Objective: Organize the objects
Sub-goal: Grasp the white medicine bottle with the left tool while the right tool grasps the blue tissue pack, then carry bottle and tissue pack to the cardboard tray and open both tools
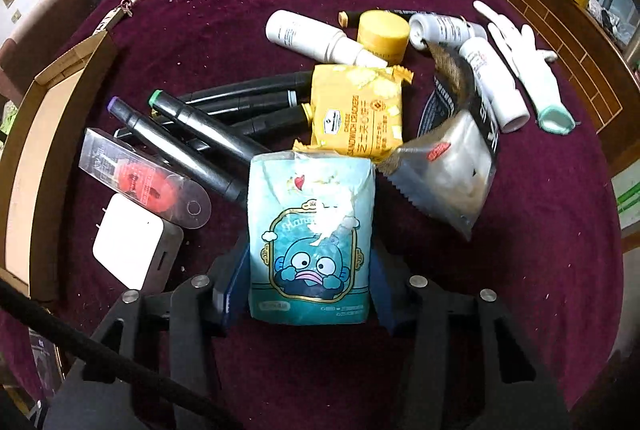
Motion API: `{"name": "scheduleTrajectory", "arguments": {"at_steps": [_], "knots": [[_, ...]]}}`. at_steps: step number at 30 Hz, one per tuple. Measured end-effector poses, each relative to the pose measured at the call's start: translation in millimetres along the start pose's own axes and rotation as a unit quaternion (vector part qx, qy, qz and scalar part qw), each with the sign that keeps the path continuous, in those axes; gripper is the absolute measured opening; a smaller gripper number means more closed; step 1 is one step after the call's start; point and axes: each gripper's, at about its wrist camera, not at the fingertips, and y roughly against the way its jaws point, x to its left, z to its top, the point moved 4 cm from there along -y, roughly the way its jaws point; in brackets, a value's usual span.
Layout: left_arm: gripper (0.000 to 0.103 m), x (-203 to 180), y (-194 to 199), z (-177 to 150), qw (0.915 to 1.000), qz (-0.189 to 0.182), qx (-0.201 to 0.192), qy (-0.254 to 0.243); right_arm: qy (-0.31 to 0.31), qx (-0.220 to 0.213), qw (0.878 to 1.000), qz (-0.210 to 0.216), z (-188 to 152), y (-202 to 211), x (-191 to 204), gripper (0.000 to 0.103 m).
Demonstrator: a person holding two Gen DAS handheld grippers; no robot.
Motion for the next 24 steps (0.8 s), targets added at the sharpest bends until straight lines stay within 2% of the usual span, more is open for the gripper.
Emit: {"name": "scheduleTrajectory", "arguments": {"at_steps": [7,12,15,19,24], "knots": [[0.029,-2.8,2.0,-1.9,1.0,0.003,0.001,0.0,0.0,-0.006,1.0,0.026,-4.9,11.4,-4.4,0.046],[0.029,-12.9,11.6,-0.2,0.9998,-0.017,0.001,0.003,-0.013,-0.004,0.997,0.082,-15.7,33.6,-14.3,0.046],[0.029,-21.2,27.6,7.2,0.9991,-0.04,-0.009,0.006,-0.019,-0.017,0.992,0.126,-22.1,60.2,-20.9,0.047],[0.029,-36.5,63.8,27.9,0.9964,-0.08,-0.028,0.009,-0.011,-0.056,0.982,0.18,-25.5,117.7,-19.5,0.047],[0.029,-57.5,144.7,68.5,0.99,-0.103,-0.093,-0.025,0.015,-0.115,0.961,0.251,-15.0,204.5,-1.7,0.047]]}}
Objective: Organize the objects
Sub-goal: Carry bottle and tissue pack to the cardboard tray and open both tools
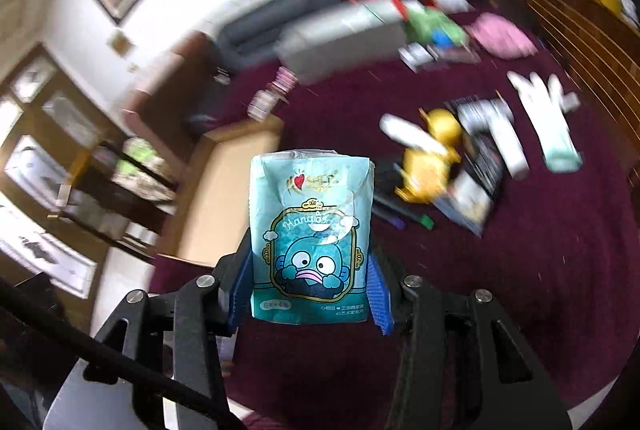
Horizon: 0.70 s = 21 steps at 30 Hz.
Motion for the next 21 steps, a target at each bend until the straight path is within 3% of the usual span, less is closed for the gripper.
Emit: {"name": "scheduleTrajectory", "arguments": {"at_steps": [6,11,14,17,21], "knots": [[0.029,-12.7,74.0,83.9,0.9955,0.048,-0.069,-0.044,0.05,-0.04,0.994,0.088,60.5,42.9,89.2,0.047],[0.029,25.7,82.7,137.3,0.9803,0.163,-0.087,-0.07,0.053,-0.043,0.991,0.112,106.8,25.0,133.8,0.048],[0.03,72.1,59.8,146.8,0.9721,0.213,-0.075,-0.063,0.046,-0.022,0.995,0.091,123.0,-22.2,145.0,0.048],[0.029,136.6,20.0,142.3,0.9666,0.251,-0.041,-0.033,0.017,0.026,0.996,0.084,125.1,-84.8,140.1,0.048],[0.029,202.8,-28.9,128.0,0.9636,0.267,-0.004,-0.003,-0.003,0.083,0.995,0.064,109.9,-170.3,127.6,0.048]]}}
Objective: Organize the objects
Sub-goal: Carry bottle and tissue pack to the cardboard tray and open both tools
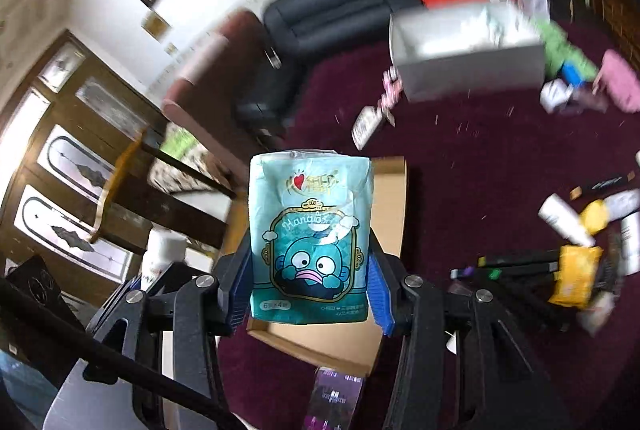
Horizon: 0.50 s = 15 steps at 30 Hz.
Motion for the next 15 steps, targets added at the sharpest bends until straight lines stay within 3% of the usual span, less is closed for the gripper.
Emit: {"name": "scheduleTrajectory", "arguments": {"at_steps": [5,10,15], "knots": [[0.029,31.0,-84.9,-23.9,0.9976,0.032,0.06,0.016,-0.024,0.06,0.997,-0.03,-2.8,-96.4,-27.7,0.048],[0.029,53.4,-132.3,-33.7,0.9937,0.046,0.096,0.034,-0.015,0.075,0.995,-0.071,8.5,-145.2,-45.0,0.048],[0.029,61.6,-161.7,-39.8,0.9909,0.044,0.118,0.048,-0.009,0.084,0.992,-0.09,8.7,-168.0,-53.2,0.048]]}}
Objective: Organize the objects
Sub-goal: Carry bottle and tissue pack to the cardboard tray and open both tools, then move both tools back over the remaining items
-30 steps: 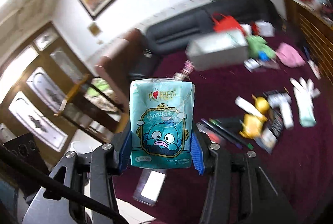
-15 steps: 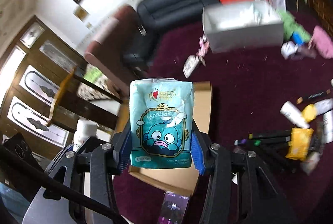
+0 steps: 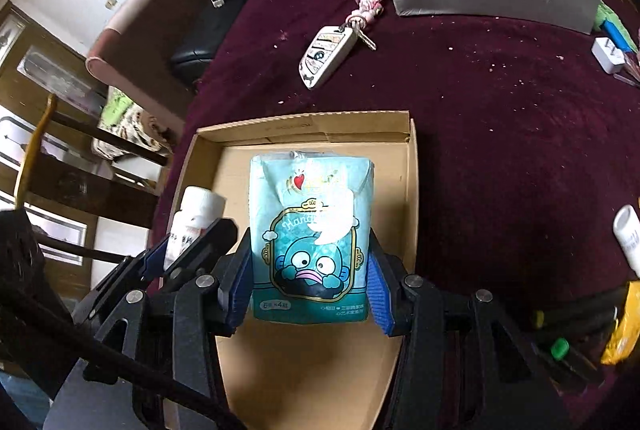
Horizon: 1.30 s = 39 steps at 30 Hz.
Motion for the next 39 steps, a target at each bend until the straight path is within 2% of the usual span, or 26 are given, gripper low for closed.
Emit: {"name": "scheduleTrajectory", "arguments": {"at_steps": [3,7,12,17,21,23,27,30,32,36,39], "knots": [[0.029,1.5,-13.0,1.1,1.0,-0.004,0.008,0.004,0.003,-0.008,1.0,-0.02,6.8,-8.8,-3.7,0.048],[0.029,2.8,-21.6,3.7,0.9999,-0.008,0.012,0.008,0.0,-0.012,1.0,-0.022,11.0,-15.4,-10.2,0.048],[0.029,5.6,-26.9,5.6,0.9998,-0.014,0.001,0.012,0.002,-0.019,1.0,-0.011,12.5,-16.3,-11.4,0.048],[0.03,14.4,-28.6,6.9,0.9981,-0.04,-0.003,0.047,0.001,-0.023,1.0,0.003,15.2,-19.4,-11.0,0.052],[0.03,20.2,-28.2,6.7,0.9956,-0.057,-0.001,0.074,-0.011,-0.027,0.999,0.014,16.3,-20.3,-12.2,0.061],[0.03,21.5,-22.1,6.9,0.9947,-0.064,-0.007,0.079,-0.013,-0.025,0.999,0.024,15.7,-18.1,-11.8,0.061],[0.03,21.6,2.1,9.0,0.9927,-0.082,-0.022,0.087,-0.01,-0.037,0.999,0.035,12.1,4.0,-11.3,0.061],[0.032,18.5,28.3,5.1,0.9923,-0.086,-0.026,0.085,-0.001,-0.056,0.997,0.045,3.0,36.3,-13.4,0.061],[0.039,12.6,46.4,-2.4,0.991,-0.098,-0.02,0.088,0.008,-0.07,0.996,0.05,-8.1,61.7,-17.2,0.061],[0.039,-9.5,85.8,-24.7,0.9874,-0.134,-0.014,0.083,0.021,-0.098,0.994,0.048,-37.0,107.1,-32.1,0.064],[0.047,-30.5,114.3,-44.6,0.9842,-0.157,-0.016,0.081,0.027,-0.123,0.992,0.03,-64.5,138.3,-51.6,0.066]]}}
